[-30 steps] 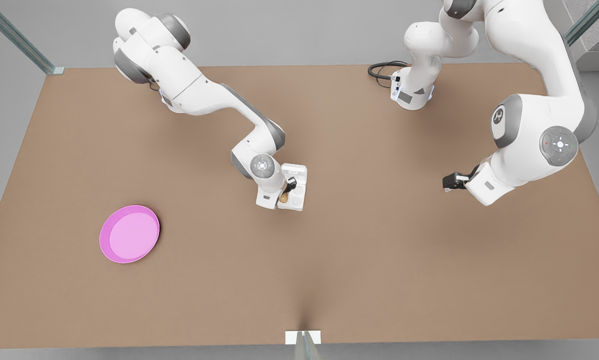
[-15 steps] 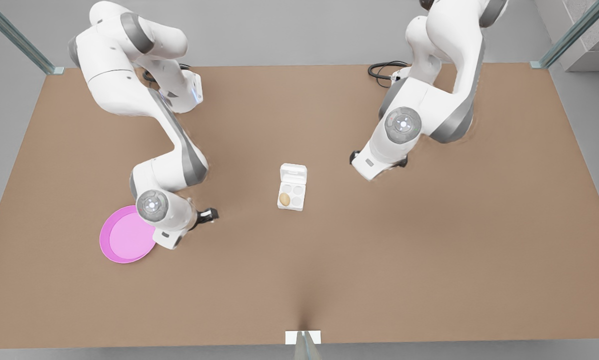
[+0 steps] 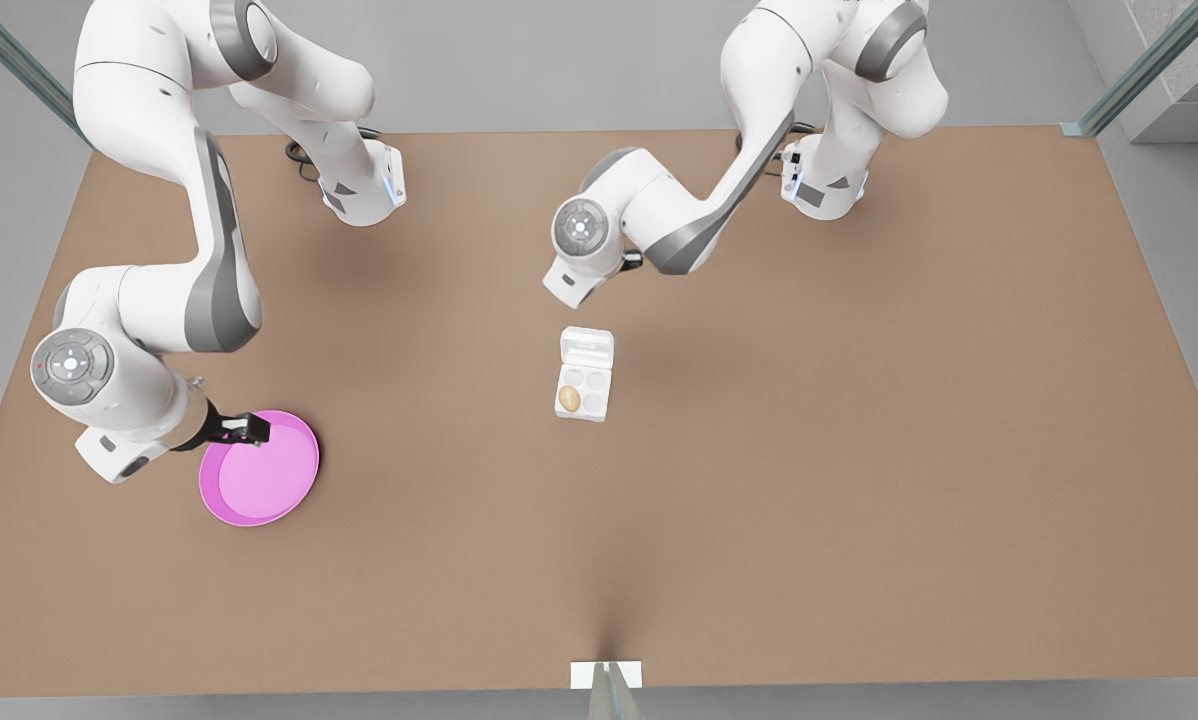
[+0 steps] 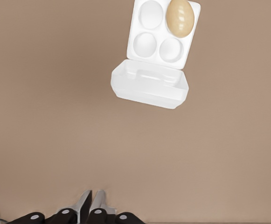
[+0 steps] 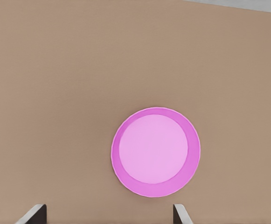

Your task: Pack egg into the box and close the box lid

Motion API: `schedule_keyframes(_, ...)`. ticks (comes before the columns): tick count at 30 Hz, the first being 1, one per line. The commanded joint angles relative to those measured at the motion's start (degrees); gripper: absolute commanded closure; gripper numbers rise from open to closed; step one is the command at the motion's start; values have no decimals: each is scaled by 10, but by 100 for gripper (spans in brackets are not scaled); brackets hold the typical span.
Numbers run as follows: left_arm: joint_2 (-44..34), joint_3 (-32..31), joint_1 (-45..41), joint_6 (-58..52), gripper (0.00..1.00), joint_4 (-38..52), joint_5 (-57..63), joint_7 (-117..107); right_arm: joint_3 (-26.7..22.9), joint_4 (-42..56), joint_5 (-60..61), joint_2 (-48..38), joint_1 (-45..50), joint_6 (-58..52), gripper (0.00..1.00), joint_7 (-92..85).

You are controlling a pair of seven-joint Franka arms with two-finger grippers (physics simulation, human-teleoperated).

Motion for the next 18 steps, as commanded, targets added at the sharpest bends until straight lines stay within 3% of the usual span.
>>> schedule_keyframes(1, 6, 1, 0, 0, 78, 0, -6, 1, 0, 0, 0, 0, 0, 0, 0, 0)
schedule_keyframes(11, 52, 4, 3, -38, 78, -3, 8, 52, 0, 0, -1, 5, 1, 4, 0, 0)
schedule_keyframes(14, 43, 3, -24, 44, 78, -80, 8, 54, 0, 0, -1, 5, 1, 4, 0, 0)
schedule_keyframes(18, 46, 2, -24, 54, 78, -83, 5, 86, 0, 1, -1, 8, 1, 4, 0, 0)
